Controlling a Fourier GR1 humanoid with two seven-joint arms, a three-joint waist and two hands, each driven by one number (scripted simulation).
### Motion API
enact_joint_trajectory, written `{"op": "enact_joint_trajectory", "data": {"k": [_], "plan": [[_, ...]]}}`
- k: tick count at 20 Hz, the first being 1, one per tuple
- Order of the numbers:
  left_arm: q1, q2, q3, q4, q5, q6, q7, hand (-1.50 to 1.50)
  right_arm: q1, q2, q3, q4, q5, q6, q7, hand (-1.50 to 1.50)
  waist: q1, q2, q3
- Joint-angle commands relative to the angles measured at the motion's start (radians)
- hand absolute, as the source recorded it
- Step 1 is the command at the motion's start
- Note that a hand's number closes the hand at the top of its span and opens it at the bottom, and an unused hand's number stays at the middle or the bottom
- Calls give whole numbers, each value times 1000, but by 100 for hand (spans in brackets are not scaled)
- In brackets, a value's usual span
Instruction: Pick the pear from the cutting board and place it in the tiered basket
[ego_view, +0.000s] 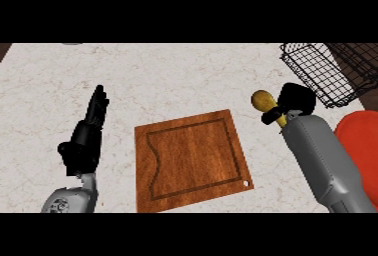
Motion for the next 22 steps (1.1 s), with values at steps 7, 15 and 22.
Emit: {"op": "enact_joint_trajectory", "data": {"k": [7,15,22], "plan": [[-44,4,-53,6,-1,-57,-6,0,-390,-115,-214,121,160,1,744,150,140,3,-2],[-77,-32,-72,23,-6,-45,11,0,-647,-192,-309,277,320,52,777,150,154,9,0],[-69,-39,-84,21,-8,-47,0,0,-742,-247,-398,330,392,-116,779,150,163,16,4]]}}
